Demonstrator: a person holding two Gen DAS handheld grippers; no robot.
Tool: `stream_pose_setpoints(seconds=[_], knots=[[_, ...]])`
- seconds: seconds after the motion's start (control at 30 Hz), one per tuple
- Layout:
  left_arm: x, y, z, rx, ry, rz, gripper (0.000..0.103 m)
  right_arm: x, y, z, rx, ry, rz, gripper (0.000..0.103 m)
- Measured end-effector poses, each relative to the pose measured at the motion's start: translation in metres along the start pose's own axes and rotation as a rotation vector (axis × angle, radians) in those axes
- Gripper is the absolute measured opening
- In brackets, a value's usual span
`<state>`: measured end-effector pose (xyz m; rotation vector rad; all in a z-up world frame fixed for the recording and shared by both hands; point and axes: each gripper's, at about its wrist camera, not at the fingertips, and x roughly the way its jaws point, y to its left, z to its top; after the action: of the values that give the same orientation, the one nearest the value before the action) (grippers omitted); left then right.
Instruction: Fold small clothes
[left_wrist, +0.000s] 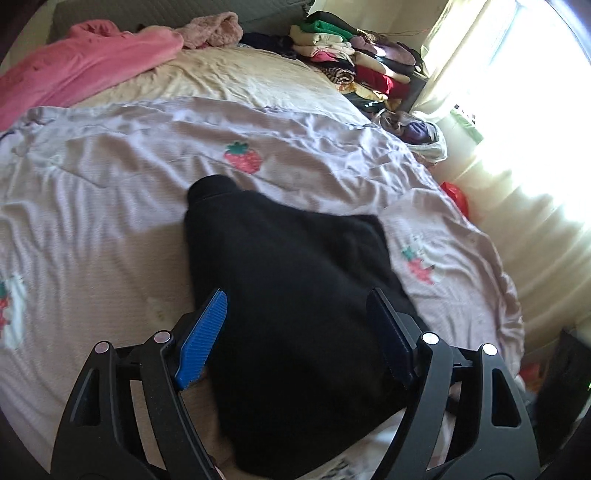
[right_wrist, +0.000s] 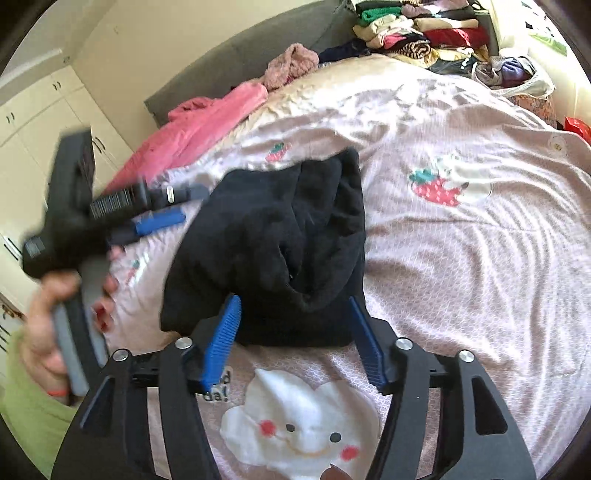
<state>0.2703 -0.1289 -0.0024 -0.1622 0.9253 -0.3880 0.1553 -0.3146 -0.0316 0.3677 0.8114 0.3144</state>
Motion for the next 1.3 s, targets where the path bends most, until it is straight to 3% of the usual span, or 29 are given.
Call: stream_pose_setpoints(seconds=[0.2,0.4,0.7,0.83,1.07,1.17,1.2,1.27,1.3], knots=[[-0.013,0.000,-0.012,0.086,-0.036,0.057,0.070,-0.006,-0.004,0.015,0.014,-0.032,-0.006,0.073],[-0.020,-0.005,-0.022,0.159,-0.059,0.091,0.070,-0.008,-0.009,0.016,0.031,-0.045,-0.037,0.073],[-0.009,0.001,-0.030,0.173,-0.035,0.112,0.070,0.006,-0.016,0.037,0.028,-0.055,-0.083,0.073],[0.005,0.005,-0.038,0.164,0.007,0.115,0.070,0.026,-0.025,0.052,0.031,-0.019,-0.090,0.073],[0.012,0.009,-0.046,0.154,0.011,0.108,0.071,0.076,-0.034,0.074,0.083,0.077,-0.052,0.073],[0.012,0.009,-0.046,0.152,0.011,0.105,0.071,0.092,-0.036,0.078,0.093,0.097,-0.126,0.072],[0.012,0.009,-0.047,0.151,0.010,0.103,0.071,0.097,-0.036,0.078,0.089,0.102,-0.133,0.070],[0.010,0.008,-0.048,0.156,0.006,0.103,0.071,0.105,-0.033,0.077,0.076,0.118,-0.098,0.027],[0.010,0.007,-0.047,0.159,0.004,0.103,0.071,0.105,-0.028,0.077,0.054,0.112,-0.095,0.020]])
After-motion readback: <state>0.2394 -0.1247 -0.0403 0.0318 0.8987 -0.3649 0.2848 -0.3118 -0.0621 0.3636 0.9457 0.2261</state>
